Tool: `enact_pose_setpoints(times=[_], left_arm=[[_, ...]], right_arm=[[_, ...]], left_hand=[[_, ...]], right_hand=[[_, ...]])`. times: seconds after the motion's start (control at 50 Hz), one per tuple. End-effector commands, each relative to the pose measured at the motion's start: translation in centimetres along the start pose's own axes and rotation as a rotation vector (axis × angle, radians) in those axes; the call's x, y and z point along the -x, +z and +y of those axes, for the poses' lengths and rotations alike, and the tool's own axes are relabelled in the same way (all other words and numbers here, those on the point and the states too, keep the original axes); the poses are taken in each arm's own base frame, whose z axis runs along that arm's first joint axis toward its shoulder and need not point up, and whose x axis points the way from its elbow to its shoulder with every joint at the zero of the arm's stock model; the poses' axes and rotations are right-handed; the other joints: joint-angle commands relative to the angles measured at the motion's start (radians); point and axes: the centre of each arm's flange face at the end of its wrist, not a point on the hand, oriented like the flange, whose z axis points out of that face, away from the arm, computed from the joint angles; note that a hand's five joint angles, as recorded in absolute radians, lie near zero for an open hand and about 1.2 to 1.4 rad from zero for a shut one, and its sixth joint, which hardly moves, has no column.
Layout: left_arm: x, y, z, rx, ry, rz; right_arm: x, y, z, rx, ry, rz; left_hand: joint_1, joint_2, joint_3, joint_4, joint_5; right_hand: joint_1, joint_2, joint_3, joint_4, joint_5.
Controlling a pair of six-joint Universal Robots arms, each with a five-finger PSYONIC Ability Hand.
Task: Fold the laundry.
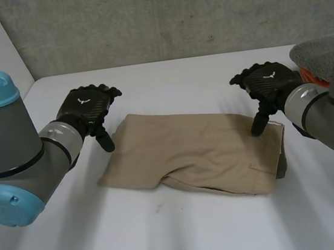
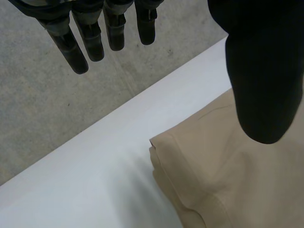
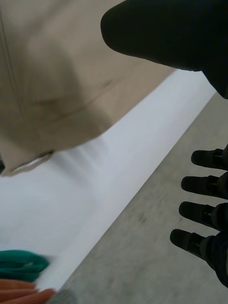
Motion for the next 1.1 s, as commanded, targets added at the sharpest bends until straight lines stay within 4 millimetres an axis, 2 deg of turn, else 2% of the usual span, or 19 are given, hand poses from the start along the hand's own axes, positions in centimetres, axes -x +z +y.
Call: enact_pose_setpoints(times=[0.02,0.1,0.14,0.16,0.18,0.22,0.36,0.46,0.52,0.54,0.64,0.66,0.68,0.7,0.74,0.82,0.84,0.96,1.1], left_arm=[[-0.1,0.1,-0.1,-0.023,-0.005,0.005],[-0.2,0.1,-0.1,-0.031,-0.008,0.012],[-0.3,0.1,-0.1,-0.035,-0.011,0.024],[-0.4,0.1,0.0,-0.035,-0.011,0.029],[-0.4,0.1,-0.1,-0.036,-0.014,0.035],[-0.5,0.1,0.0,-0.037,-0.017,0.044],[-0.4,0.1,-0.1,-0.045,-0.026,0.044],[0.4,0.8,-1.0,-0.102,-0.023,0.019],[0.8,1.3,-1.9,-0.149,-0.014,0.006],[1.1,1.9,-2.4,-0.181,-0.01,0.002],[1.8,4.7,-2.6,-0.213,0.012,0.0],[1.9,5.1,-2.4,-0.208,0.015,-0.002],[2.0,5.4,-2.2,-0.195,0.016,-0.003],[2.2,5.9,-1.6,-0.164,0.012,-0.009],[2.5,6.2,-1.3,-0.141,0.004,-0.017],[2.7,6.2,-1.3,-0.114,-0.008,-0.019],[2.6,6.1,-1.2,-0.11,-0.01,-0.016],[2.0,5.4,-1.4,-0.111,-0.008,-0.004],[2.0,5.2,-1.9,-0.134,-0.003,-0.007]], right_arm=[[-2.0,5.1,4.5,0.096,0.082,0.124],[-2.3,6.8,6.4,0.136,0.13,0.148],[-2.3,7.6,7.2,0.145,0.159,0.143],[-2.3,7.8,7.4,0.148,0.17,0.141],[-2.1,8.1,7.6,0.149,0.189,0.133],[-2.1,8.4,7.7,0.144,0.206,0.129],[-2.1,8.4,6.8,0.114,0.243,0.085],[-1.9,6.9,4.4,0.079,0.231,0.036],[-1.5,5.4,2.3,0.035,0.214,-0.003],[-1.0,4.2,0.8,-0.003,0.197,-0.028],[0.5,0.4,-3.1,-0.113,0.129,-0.095],[0.5,0.0,-3.4,-0.126,0.125,-0.095],[0.4,-0.2,-3.7,-0.145,0.119,-0.089],[0.3,-0.1,-3.6,-0.147,0.119,-0.08],[0.1,0.3,-3.3,-0.144,0.114,-0.062],[-0.7,2.4,-1.2,-0.08,0.124,0.016],[-1.1,3.5,-0.1,-0.043,0.133,0.048],[-2.1,6.5,3.9,0.103,0.186,0.092],[-1.4,8.8,7.1,0.198,0.26,0.057]], left_hand=[[-0.018,-0.038,-0.04,-0.03,-0.049],[-0.018,-0.038,-0.04,-0.03,-0.049],[-0.018,-0.038,-0.04,-0.03,-0.049],[-0.018,-0.038,-0.04,-0.03,-0.049],[-0.018,-0.038,-0.04,-0.03,-0.049],[0.0,-0.02,-0.022,-0.012,-0.031],[-0.018,-0.038,-0.04,-0.03,-0.049],[-0.018,-0.038,-0.04,-0.03,-0.049],[-0.018,-0.038,-0.04,-0.03,-0.049],[-0.018,-0.038,-0.04,-0.03,-0.049],[-0.018,-0.038,-0.04,-0.03,-0.049],[-0.018,-0.038,-0.04,-0.03,-0.049],[-0.018,-0.038,-0.04,-0.03,-0.049],[-0.018,-0.038,-0.04,-0.03,-0.049],[-0.018,-0.038,-0.04,-0.03,-0.049],[-0.018,-0.038,-0.04,-0.03,-0.049],[-0.018,-0.038,-0.04,-0.03,-0.049],[-0.018,-0.038,-0.04,-0.03,-0.049],[-0.018,-0.038,-0.04,-0.03,-0.049]], right_hand=[[-0.042,-0.03,-0.035,-0.04,-0.048],[-0.042,-0.03,-0.035,-0.04,-0.048],[0.066,0.078,0.073,0.068,0.06],[0.142,0.154,0.149,0.144,0.137],[0.407,0.42,0.415,0.409,0.402],[0.74,0.753,0.748,0.742,0.735],[1.179,1.192,1.187,1.181,1.174],[1.18,1.192,1.187,1.182,1.174],[1.18,1.192,1.187,1.182,1.174],[1.18,1.192,1.187,1.182,1.174],[1.18,1.192,1.187,1.182,1.174],[1.133,1.145,1.14,1.135,1.127],[0.711,0.723,0.718,0.713,0.705],[0.503,0.515,0.511,0.505,0.498],[0.25,0.262,0.257,0.252,0.244],[0.228,0.24,0.235,0.23,0.222],[0.222,0.235,0.23,0.224,0.217],[0.196,0.208,0.203,0.198,0.19],[0.193,0.205,0.2,0.195,0.187]])
